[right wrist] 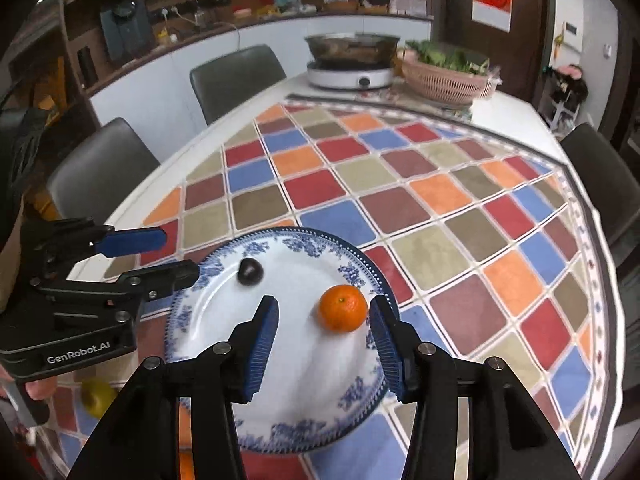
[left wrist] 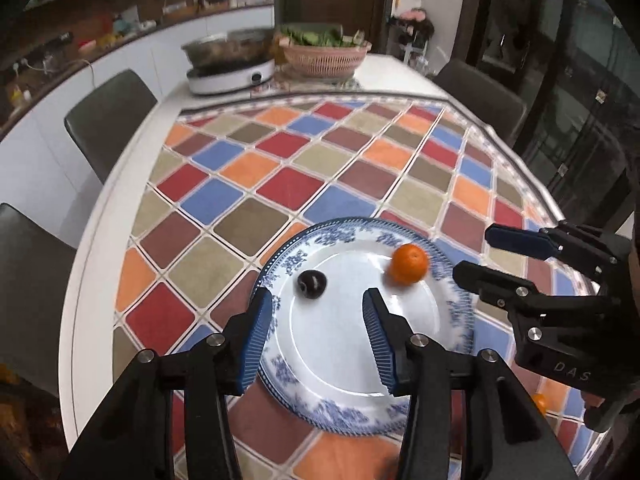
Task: Organize fruits
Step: 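Open the left gripper onto the plate while the right gripper releases the orange there, then move both open grippers back toward the remaining fruit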
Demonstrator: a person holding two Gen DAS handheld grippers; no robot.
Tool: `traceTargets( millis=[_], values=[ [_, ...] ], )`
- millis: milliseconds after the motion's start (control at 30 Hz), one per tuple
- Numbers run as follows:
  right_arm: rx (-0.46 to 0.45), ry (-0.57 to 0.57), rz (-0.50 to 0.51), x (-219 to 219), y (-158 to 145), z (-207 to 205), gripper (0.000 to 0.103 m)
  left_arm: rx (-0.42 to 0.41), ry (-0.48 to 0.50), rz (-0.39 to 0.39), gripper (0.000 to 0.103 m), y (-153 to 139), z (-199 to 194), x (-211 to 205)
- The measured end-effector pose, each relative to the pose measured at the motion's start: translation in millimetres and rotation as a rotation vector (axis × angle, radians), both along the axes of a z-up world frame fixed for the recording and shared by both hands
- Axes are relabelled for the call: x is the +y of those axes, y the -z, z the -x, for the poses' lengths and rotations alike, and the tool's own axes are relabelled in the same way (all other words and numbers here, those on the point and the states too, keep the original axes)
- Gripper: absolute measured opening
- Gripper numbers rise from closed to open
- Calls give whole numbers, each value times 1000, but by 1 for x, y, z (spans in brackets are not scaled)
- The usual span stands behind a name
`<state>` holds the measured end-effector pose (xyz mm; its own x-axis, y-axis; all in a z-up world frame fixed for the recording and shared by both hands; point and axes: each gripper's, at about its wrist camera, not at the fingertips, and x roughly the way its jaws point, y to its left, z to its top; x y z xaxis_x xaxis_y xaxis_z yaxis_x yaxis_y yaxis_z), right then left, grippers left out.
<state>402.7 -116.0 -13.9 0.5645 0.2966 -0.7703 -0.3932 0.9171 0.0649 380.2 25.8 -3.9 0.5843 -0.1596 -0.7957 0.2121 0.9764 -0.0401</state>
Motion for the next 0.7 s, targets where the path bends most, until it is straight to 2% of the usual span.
traceTargets(
  millis=[300,533,700],
  values=[
    [-96,-6,-40,-9,-39,63,48,-146,-2,12,52,-41,71,-6],
    [-172,-8,-21,-10,-55,111,48,-226,-24,33,58,-62,123,-5],
    [-209,5,-39,-15,-66,144,48,-254,-17,47,61,-68,157,-6]
  ],
)
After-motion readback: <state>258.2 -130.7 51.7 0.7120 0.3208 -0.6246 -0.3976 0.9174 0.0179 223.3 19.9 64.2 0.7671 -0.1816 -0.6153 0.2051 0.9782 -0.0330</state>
